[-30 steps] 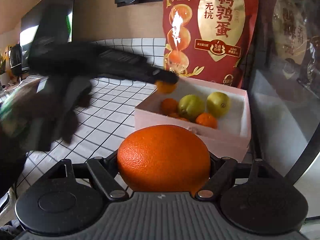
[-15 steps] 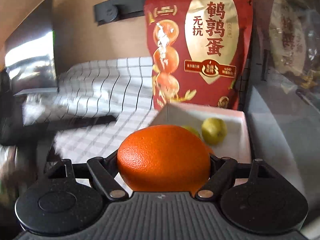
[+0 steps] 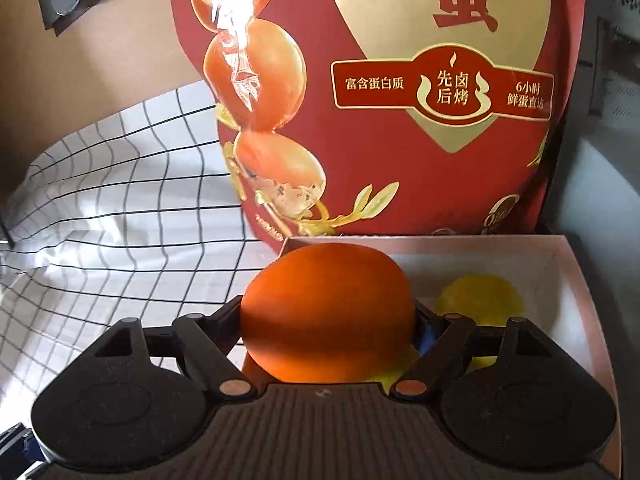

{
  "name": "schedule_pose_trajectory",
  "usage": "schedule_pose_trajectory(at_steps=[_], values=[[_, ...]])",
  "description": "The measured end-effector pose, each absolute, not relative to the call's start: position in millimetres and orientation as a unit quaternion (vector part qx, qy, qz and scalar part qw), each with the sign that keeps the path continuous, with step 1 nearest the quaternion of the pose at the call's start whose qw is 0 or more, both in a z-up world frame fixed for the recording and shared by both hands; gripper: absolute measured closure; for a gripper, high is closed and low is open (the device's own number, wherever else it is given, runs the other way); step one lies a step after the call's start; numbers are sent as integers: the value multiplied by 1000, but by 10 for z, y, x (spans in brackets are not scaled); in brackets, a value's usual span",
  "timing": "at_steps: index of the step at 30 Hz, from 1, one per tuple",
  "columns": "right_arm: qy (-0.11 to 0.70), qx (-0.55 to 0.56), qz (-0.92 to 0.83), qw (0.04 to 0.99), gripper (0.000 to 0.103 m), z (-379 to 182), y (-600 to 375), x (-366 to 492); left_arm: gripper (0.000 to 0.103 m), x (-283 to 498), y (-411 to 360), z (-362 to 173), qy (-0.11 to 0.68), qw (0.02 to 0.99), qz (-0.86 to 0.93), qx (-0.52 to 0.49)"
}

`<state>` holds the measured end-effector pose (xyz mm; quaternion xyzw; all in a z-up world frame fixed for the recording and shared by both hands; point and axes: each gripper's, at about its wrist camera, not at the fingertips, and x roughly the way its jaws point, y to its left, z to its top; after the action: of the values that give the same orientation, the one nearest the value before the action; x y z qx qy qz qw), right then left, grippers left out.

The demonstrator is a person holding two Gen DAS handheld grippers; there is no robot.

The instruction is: Organize fruits

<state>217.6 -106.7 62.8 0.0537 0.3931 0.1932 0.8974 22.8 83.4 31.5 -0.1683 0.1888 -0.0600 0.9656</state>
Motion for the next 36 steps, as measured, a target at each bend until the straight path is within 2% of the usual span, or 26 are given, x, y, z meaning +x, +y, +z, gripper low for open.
schedule_pose_trajectory(at_steps=[8,15,21,27,31,36], values=[[384,16,204,901,21,795,-1213,1646,64,145,540,247,252,960,-62,-109],[341,28,157,927,21,1036,-1498,1656,64,17,414,305,271,956,-67,-87],[307,5,195,931,17,1193,-1739,984,64,-64,221,301,301,952,-45,-17],[335,17,229,914,11,806,-1721,377,64,-133,119,131,327,945,-21,2],[375,-5,206,904,11,382,-1588,373,60,-118,57,40,330,944,-12,1],[377,-36,172,909,8,137,-1511,404,60,-55,69,12,315,949,0,-20]])
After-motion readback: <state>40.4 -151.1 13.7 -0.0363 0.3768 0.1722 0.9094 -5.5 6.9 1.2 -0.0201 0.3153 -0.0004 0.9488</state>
